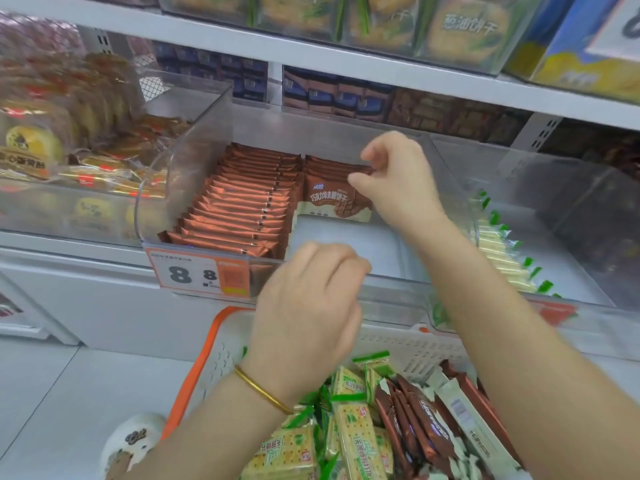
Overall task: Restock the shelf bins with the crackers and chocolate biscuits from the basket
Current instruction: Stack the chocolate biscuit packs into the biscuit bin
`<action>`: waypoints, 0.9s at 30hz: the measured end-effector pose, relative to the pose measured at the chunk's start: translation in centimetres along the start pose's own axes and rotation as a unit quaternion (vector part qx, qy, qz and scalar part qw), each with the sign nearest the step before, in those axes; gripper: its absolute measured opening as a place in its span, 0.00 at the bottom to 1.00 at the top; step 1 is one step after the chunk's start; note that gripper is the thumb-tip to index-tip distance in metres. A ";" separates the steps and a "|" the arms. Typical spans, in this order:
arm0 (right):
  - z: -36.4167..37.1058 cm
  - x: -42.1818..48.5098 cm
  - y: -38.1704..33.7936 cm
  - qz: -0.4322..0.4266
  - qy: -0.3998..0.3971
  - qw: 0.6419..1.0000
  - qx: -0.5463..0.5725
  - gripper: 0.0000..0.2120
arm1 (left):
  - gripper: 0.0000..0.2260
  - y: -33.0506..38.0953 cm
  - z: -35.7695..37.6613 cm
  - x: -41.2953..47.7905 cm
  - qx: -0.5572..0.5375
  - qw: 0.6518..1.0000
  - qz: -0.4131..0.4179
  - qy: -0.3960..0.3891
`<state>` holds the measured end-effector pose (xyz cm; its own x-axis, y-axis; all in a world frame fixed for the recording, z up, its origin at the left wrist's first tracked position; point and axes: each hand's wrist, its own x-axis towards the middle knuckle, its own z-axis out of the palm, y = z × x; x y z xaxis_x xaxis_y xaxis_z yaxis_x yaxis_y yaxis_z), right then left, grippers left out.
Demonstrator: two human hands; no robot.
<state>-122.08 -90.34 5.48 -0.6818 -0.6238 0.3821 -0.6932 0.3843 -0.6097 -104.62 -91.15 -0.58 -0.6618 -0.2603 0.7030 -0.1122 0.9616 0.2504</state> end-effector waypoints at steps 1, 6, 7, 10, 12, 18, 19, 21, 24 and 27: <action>-2.3 -3.3 -0.4 -0.018 -0.003 0.998 0.059 0.10 | 0.11 0.9 0.3 -0.5 -0.007 1.000 0.026 -0.009; -6.9 -16.2 5.8 0.077 -0.198 0.972 0.099 0.12 | 0.09 3.6 3.5 -3.8 0.011 0.978 0.115 -0.171; -6.2 -17.3 8.6 0.112 -0.238 0.964 0.034 0.12 | 0.10 3.9 4.2 -4.4 0.013 0.971 0.126 -0.204; -3.8 -20.2 16.5 0.195 -0.335 0.913 -0.126 0.05 | 0.12 4.7 6.2 -5.8 0.021 0.955 0.130 -0.266; -2.3 -21.7 19.5 0.220 -0.367 0.890 -0.157 0.11 | 0.13 5.0 6.8 -6.3 0.018 0.951 0.112 -0.288; 2.5 -24.2 21.9 0.266 -0.383 0.861 -0.203 0.32 | 0.07 3.9 6.6 -7.2 -0.009 0.948 0.055 -0.313; 3.1 -24.5 22.0 0.270 -0.382 0.857 -0.215 0.33 | 0.04 3.7 6.5 -7.3 -0.011 0.947 0.047 -0.317; 3.5 -24.7 21.9 0.253 -0.374 0.857 -0.246 0.31 | 0.04 3.3 6.5 -7.2 -0.010 0.944 0.030 -0.328; 2.5 -24.1 20.6 0.253 -0.379 0.859 -0.233 0.18 | 0.05 3.2 6.5 -7.1 -0.008 0.940 0.022 -0.341; 0.1 -22.8 19.1 0.290 -0.365 0.877 -0.117 0.06 | 0.08 3.5 6.6 -6.9 -0.019 0.934 0.009 -0.356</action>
<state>-119.75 -68.80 -14.98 -0.6629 -0.5137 -0.5446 -0.3661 0.8570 -0.3628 -105.35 -85.41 -8.95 -0.9901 -0.1073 0.0902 -0.0786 0.9577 0.2767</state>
